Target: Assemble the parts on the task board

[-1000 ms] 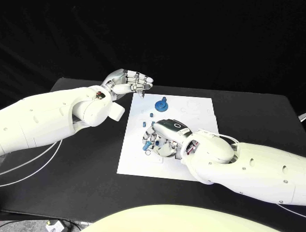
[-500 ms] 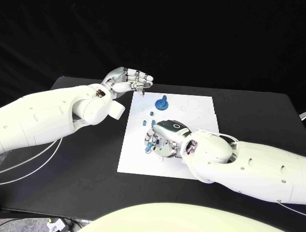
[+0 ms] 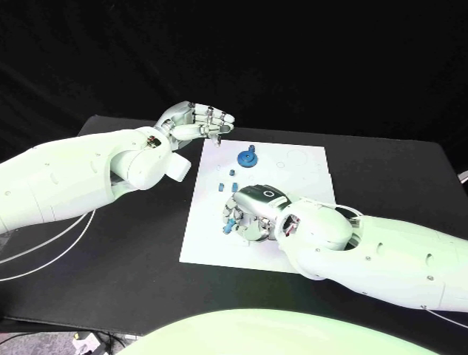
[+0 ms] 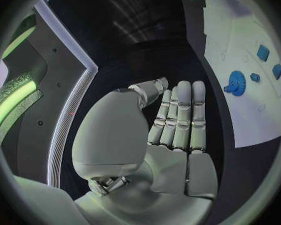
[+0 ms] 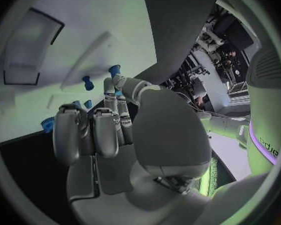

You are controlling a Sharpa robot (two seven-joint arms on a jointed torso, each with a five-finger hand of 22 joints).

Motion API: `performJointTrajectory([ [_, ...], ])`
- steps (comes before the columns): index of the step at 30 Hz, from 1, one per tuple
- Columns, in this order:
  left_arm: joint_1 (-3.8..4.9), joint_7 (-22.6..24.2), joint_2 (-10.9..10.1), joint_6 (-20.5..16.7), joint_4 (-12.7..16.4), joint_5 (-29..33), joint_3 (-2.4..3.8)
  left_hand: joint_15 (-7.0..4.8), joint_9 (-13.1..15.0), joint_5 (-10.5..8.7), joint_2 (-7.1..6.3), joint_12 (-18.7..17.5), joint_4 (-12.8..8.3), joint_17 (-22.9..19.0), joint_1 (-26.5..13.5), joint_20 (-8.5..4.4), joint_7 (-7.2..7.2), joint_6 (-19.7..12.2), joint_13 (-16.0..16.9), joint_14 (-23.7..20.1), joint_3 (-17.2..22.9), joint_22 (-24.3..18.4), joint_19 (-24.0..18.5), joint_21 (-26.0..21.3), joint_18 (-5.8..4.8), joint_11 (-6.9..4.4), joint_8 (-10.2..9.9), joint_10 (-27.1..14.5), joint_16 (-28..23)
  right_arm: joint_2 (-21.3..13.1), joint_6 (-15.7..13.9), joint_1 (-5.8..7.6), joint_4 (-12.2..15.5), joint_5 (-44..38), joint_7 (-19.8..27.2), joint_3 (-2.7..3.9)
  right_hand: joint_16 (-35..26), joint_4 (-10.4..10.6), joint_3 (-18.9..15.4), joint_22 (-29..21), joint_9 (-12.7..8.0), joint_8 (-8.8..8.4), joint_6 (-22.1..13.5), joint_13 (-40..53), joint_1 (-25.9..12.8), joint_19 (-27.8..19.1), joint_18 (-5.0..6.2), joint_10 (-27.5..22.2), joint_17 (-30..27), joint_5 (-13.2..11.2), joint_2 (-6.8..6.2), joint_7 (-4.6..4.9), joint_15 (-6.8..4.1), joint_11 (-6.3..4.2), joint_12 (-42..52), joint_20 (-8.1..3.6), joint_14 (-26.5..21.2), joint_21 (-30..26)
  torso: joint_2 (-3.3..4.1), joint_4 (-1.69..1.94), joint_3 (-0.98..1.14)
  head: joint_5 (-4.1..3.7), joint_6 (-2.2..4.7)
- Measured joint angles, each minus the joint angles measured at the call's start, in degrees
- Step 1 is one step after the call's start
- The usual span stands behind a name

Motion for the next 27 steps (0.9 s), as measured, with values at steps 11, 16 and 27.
performJointTrajectory([
  [11, 0.0, 0.0, -0.04, 0.0, 0.02, 0.01, 0.0, 0.0, 0.0, 0.0, 0.0, 0.0, 0.0, 0.0, 0.0, 0.0, 0.0, 0.0, 0.0, 0.0, 0.0, 0.0, 0.0, 0.0, 0.0, 0.0, 0.0, 0.0, 0.0, 0.62, 0.7, -0.14, -0.17, -0.52, -1.01, -0.11, 0.0, -0.07, -0.07, 0.05, 0.03, 0.0, -0.01, -0.01, 0.02, 0.0, 0.0, 0.23, -0.12, 0.17, 0.02, 0.01, 0.0, -0.17, -0.08, 0.0, 0.0, 0.0, -0.03, 0.03, -0.03, -0.05, -0.19],
  [16, 0.0, -0.02, -0.05, 0.0, 0.03, 0.01, 0.0, 0.0, 0.01, 0.0, 0.0, 0.0, 0.0, -0.07, 0.0, 0.0, 0.0, 0.0, -0.08, 0.0, 0.0, 0.0, 0.0, 0.0, 0.0, 0.0, 0.0, 0.0, 0.0, 0.91, 0.97, -0.14, -0.15, -0.56, -1.13, -0.24, 0.0, -0.3, 0.16, 0.04, 0.04, 0.01, -0.33, 0.2, -0.05, 0.0, 0.0, 0.31, -0.68, 0.21, 0.06, 0.33, 0.01, -0.11, -0.67, 0.0, 0.01, -0.67, -0.03, 0.02, -0.07, -0.05, -0.22],
  [27, 0.0, -0.03, -0.07, 0.0, 0.05, 0.02, 0.0, 0.0, 0.01, 0.0, 0.0, -0.01, 0.0, -0.06, 0.0, 0.0, 0.0, 0.0, -0.08, 0.0, 0.0, 0.0, 0.0, 0.0, 0.0, 0.0, 0.0, 0.0, 0.0, 1.01, 1.06, -0.22, -0.18, 0.06, -1.13, -0.46, -0.21, 0.82, -2.38, 0.04, 2.58, -5.05, -9.48, 0.65, -6.66, 0.0, 0.0, -1.4, -0.99, 2.14, -3.47, 1.29, 0.31, -0.31, -2.0, 0.0, 0.08, -1.82, -0.07, 0.01, -0.06, -0.14, -0.25],
])
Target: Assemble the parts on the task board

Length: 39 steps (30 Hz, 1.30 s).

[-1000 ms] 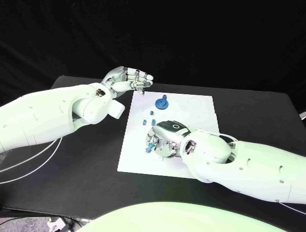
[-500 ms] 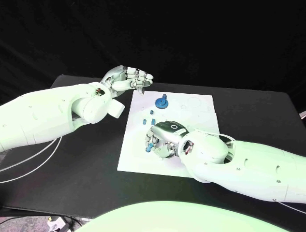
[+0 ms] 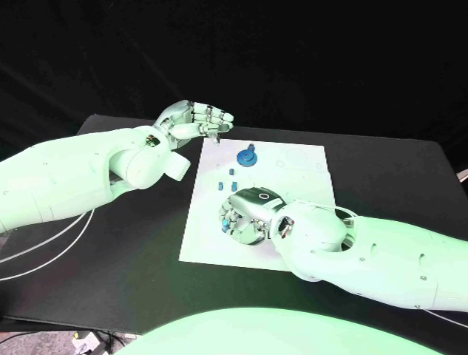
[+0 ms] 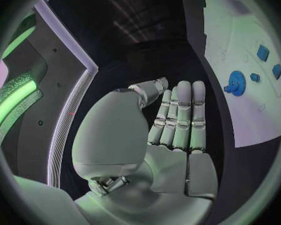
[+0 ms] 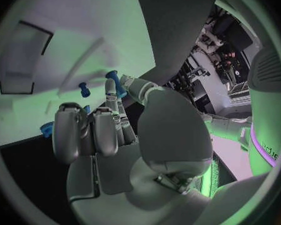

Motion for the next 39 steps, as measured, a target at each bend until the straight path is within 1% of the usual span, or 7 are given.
performJointTrajectory([
  [6, 0.0, -0.02, -0.06, 0.0, 0.02, 0.0, 0.0, 0.0, 0.0, 0.0, 0.0, 0.0, 0.0, 0.0, 0.0, 0.0, 0.0, 0.0, 0.0, 0.0, 0.0, 0.0, 0.0, 0.0, 0.0, 0.0, 0.0, 0.0, 0.0, -0.48, -0.28, 0.0, 0.05, 0.33, -0.06, -0.01, 0.0, 0.07, -0.89, -0.01, -1.16, -2.87, -5.27, 0.37, -0.14, 0.0, 0.0, -1.18, -0.1, 0.0, -0.88, -0.15, 0.0, -0.01, -0.21, 0.0, 0.0, -0.56, 0.02, 0.0, 0.06, -0.02, 0.05],
  [12, 0.0, -0.04, -0.12, 0.0, 0.02, 0.0, 0.0, 0.0, 0.0, 0.0, 0.0, 0.0, 0.0, 0.0, 0.0, 0.0, 0.0, 0.0, 0.0, 0.0, 0.0, 0.0, 0.0, 0.0, 0.0, 0.0, 0.22, 0.0, 0.0, -2.23, -1.64, 0.0, 1.54, 0.68, 0.14, -0.01, 0.0, -0.01, -1.76, -0.01, -1.55, -3.71, -7.22, 0.75, 0.0, 0.0, 0.0, -1.5, -0.21, 0.0, -1.03, -1.02, 0.0, -0.1, -0.21, 0.0, 0.0, -0.61, 0.03, 0.01, 0.1, 0.01, 0.05],
  [21, 0.0, -0.05, -0.43, -0.01, 0.02, 0.01, 0.0, 0.0, 0.01, 0.0, 0.0, 0.0, 0.0, -0.04, 0.0, 0.0, 0.0, 0.0, -0.11, 0.0, 0.0, 0.0, 0.0, 0.0, 0.0, -0.09, 0.22, -0.34, 0.0, -9.65, -7.75, 1.76, 7.07, 4.59, 2.73, 0.63, 0.0, 0.29, -3.68, -0.02, -1.51, -3.59, -6.93, 1.98, 0.34, 0.0, 0.0, -0.18, 0.25, 0.0, -0.69, -0.57, 0.0, -0.73, 1.86, 0.0, 0.0, 0.56, -0.03, -0.13, 0.09, -0.27, 0.49],
  [27, -0.01, -0.04, -0.76, -0.04, 0.05, 0.02, 0.0, 0.0, -0.04, 0.0, 0.0, 0.0, 0.0, -0.05, 0.0, 0.0, 0.0, 0.0, -0.11, 0.0, 0.0, 0.0, 0.0, 0.0, 0.0, -0.01, 0.22, -0.42, 0.0, -17.97, -12.37, 5.35, 7.98, 17.74, 5.65, 1.06, 2.67, 2.0, -7.38, -0.02, -0.04, 0.76, -0.69, 8.24, -0.81, -0.11, -1.54, 3.77, 4.72, 0.76, -1.0, 0.2, -0.24, -0.38, 10.33, -0.11, -0.2, 8.5, -0.14, -0.26, 0.04, -1.43, 1.45],
  [29, -0.02, -0.02, -0.83, -0.04, 0.04, 0.03, -0.02, 0.0, -0.04, 0.0, 0.0, 0.0, 0.0, -0.05, 0.0, 0.0, 0.0, 0.0, -0.11, 0.0, 0.0, 0.0, 0.0, 0.0, 0.0, -0.01, 0.22, -0.42, 0.0, -20.53, -12.95, 6.0, 7.92, 22.13, 6.15, 1.07, 3.11, 3.29, -9.87, -0.02, 0.79, 3.05, 1.02, 15.1, -1.77, -0.11, -1.81, 3.26, 5.31, 0.76, -0.77, -0.22, -0.35, -0.66, 17.79, -0.11, -0.09, 9.66, -0.21, -0.37, 0.03, -1.94, 1.7],
  [36, -0.04, 0.07, -0.88, -0.04, -0.03, 0.16, -0.11, 0.0, -0.04, 0.0, 0.0, 0.0, 0.0, -0.05, 0.0, 0.0, 0.0, 0.0, -0.17, 0.0, 0.0, 0.0, 0.0, 0.0, 0.0, -0.01, 0.22, -0.42, 0.0, -27.42, -11.99, 6.56, 9.32, 29.5, 5.41, 0.77, 4.73, 8.81, -16.46, -0.02, 4.39, 9.03, 0.36, 60.55, -3.76, -0.19, -1.81, 8.4, 5.66, 0.08, 0.78, -1.24, -1.17, -1.44, 62.25, -0.25, -0.09, 12.49, -0.42, -0.81, -0.01, -3.5, 2.16],
  [39, -0.05, 0.14, -0.85, 0.04, -0.03, 0.27, -0.13, 0.0, -0.04, 0.0, 0.0, 0.0, 0.0, -0.05, 0.0, 0.0, 0.0, 0.0, -0.21, 0.0, 0.0, 0.0, 0.0, 0.0, 0.0, 0.0, 0.22, -0.83, 0.0, -29.52, -10.78, 5.93, 11.11, 30.18, 3.37, 0.59, 5.8, 11.08, -19.16, -0.03, 4.76, 9.45, -0.03, 66.18, -4.09, -0.19, -1.81, 10.88, 5.66, 0.08, 1.1, -1.06, -1.17, -1.47, 69.32, -0.25, -0.09, 12.75, -0.44, -0.86, 0.03, -4.18, 2.36],
])
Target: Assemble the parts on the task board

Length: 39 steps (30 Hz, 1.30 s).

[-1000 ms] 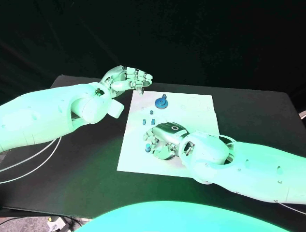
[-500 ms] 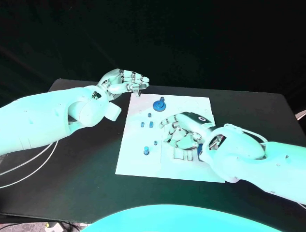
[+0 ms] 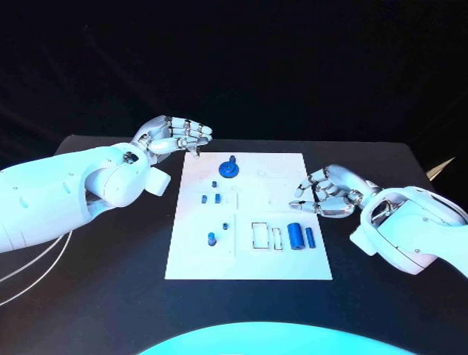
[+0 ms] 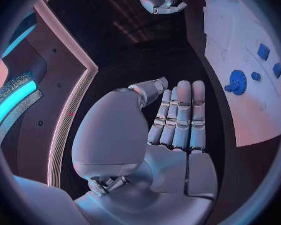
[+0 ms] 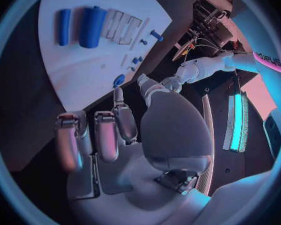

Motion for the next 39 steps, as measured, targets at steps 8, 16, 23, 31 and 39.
performJointTrajectory([
  [8, -0.02, 0.07, 0.04, 0.1, -0.06, 0.17, -0.05, 0.22, 0.0, 0.0, -0.47, 0.0, 0.24, -0.05, -0.47, 0.0, -0.22, -0.22, -0.01, -0.22, -0.24, 0.0, 0.0, 0.0, 0.0, 0.2, 0.26, -0.2, 0.0, -2.81, 2.63, -1.53, 2.27, -1.76, -6.28, -0.41, 0.86, 2.49, -3.95, 0.0, 0.34, 0.79, 0.37, 0.5, -0.37, 0.0, -0.87, 1.15, 0.0, 0.0, 0.39, -0.36, 0.0, -0.08, 3.19, 0.01, 0.0, 0.58, -0.06, -0.13, -0.01, -1.14, -0.19],
  [16, -0.04, 0.13, 0.04, 0.24, -0.09, 0.22, -0.06, 0.22, -0.05, 0.0, -0.47, 0.22, 0.24, -0.05, -0.47, 0.0, -0.22, -0.22, 0.0, -0.22, -0.24, -0.05, 0.0, -0.23, 0.0, 0.2, 0.26, -0.2, 0.0, -2.84, 4.38, -2.5, 2.7, -5.26, -10.07, -0.51, 1.19, 2.62, -6.1, -0.01, 0.47, 0.89, 0.75, 0.49, -0.75, 0.2, -0.87, 1.78, -0.01, 0.0, 1.23, -0.66, 0.01, -0.26, 3.93, -0.18, 0.0, 0.57, -0.07, -0.05, -0.07, -1.4, -0.54],
  [23, -0.05, 0.21, -0.06, 0.35, -0.06, 0.25, -0.07, 0.22, -0.05, 0.0, -0.47, 0.22, 0.24, -0.04, -0.47, 0.0, -0.21, -0.22, 0.0, -0.22, -0.24, -0.05, 0.0, -0.23, 0.0, 0.2, 0.26, -0.2, 0.0, -1.88, 5.34, -3.34, 1.72, -7.04, -11.81, -0.54, 1.19, 2.65, -6.16, -0.01, 0.52, 0.89, 0.96, 0.49, -0.82, 0.2, -0.87, 1.78, -0.01, 0.0, 1.29, -0.51, 0.01, -0.25, 3.93, -0.18, 0.0, 0.57, -0.06, -0.05, -0.09, -1.45, -0.8],
  [31, -0.05, 0.3, -0.08, 0.47, -0.01, 0.26, -0.07, 0.22, -0.05, 0.0, -0.47, 0.22, 0.24, -0.04, -0.47, 0.15, -0.21, -0.22, -0.05, -0.22, -0.24, -0.05, -0.15, -0.23, 0.0, 0.2, 0.25, -0.2, 0.0, 0.65, 5.71, -4.32, 0.34, -8.04, -12.59, -0.56, 1.19, 2.65, -6.47, 0.04, 0.52, 1.11, 0.96, 0.48, -0.82, 0.2, -0.87, 1.78, -0.02, 0.0, 1.29, -0.51, 0.01, -0.25, 3.93, -0.17, -0.01, 0.57, -0.01, -0.04, -0.07, -1.09, -0.93],
  [39, -0.05, 0.31, -0.1, 0.52, 0.03, 0.26, -0.07, 0.21, -0.04, 0.0, -0.24, 0.22, 0.24, -0.04, -0.7, 0.15, -0.21, -0.21, -0.05, -0.21, -0.24, -0.11, -0.15, -0.23, 0.0, -0.01, 0.25, -0.4, 0.0, 2.35, 6.18, -4.97, -1.89, -8.56, -12.93, -0.55, 1.18, 2.51, -6.61, 0.03, 0.52, 1.11, 0.96, 0.47, -0.82, 0.2, -0.87, 1.77, -0.03, 0.0, 1.29, -0.51, 0.01, -0.25, 3.92, -0.17, -0.01, 0.57, 0.01, -0.01, -0.07, -0.75, -1.2],
])
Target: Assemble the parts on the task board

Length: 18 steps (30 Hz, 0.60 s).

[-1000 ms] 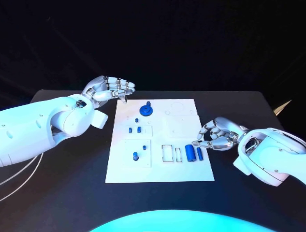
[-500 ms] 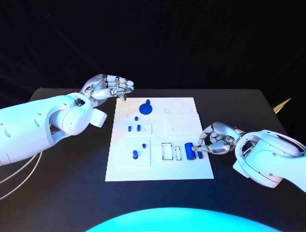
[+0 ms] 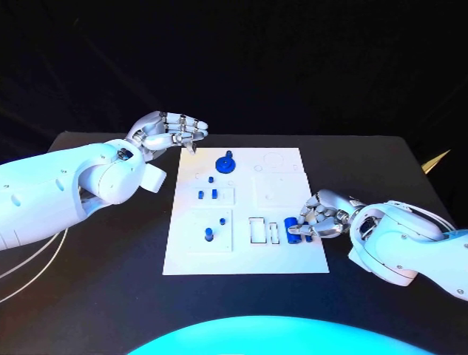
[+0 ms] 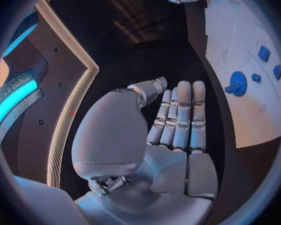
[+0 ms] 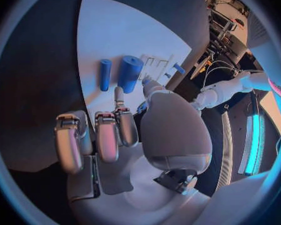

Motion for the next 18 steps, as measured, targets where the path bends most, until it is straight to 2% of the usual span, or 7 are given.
performJointTrajectory([
  [12, 0.0, -0.06, -0.12, 0.01, 0.08, -0.02, 0.0, 0.0, 0.0, 0.0, 0.0, 0.0, 0.0, 0.0, 0.0, 0.0, 0.0, 0.0, 0.0, 0.0, 0.0, 0.0, 0.0, 0.0, 0.0, 0.0, 0.0, 0.0, 0.0, 2.52, 0.76, -0.85, -1.5, -0.29, -0.4, -0.01, 0.0, 0.09, -0.09, -0.01, 0.05, 0.0, 0.19, -0.01, 0.01, 0.0, 0.0, 0.0, -0.01, 0.03, 0.01, -0.18, 0.0, 0.0, 0.0, 0.0, 0.0, 0.0, -0.03, -0.02, -0.01, 0.29, -0.2],
  [18, 0.0, -0.1, -0.18, 0.02, 0.12, -0.04, 0.0, 0.0, 0.01, 0.0, 0.0, 0.0, 0.0, 0.01, 0.0, 0.0, 0.0, 0.0, 0.01, 0.0, 0.0, 0.0, 0.0, 0.0, 0.0, 0.0, 0.0, 0.0, 0.0, 3.25, 1.58, -1.1, -2.56, -0.8, -0.47, 0.03, 0.22, -0.07, -0.71, -0.01, 0.25, 0.24, 0.57, -0.01, 0.0, 0.0, 0.0, -0.01, -0.01, 0.23, 0.46, -0.15, 0.0, 0.0, 0.0, 0.01, 0.0, 0.0, -0.06, -0.04, -0.03, 0.41, -0.31],
])
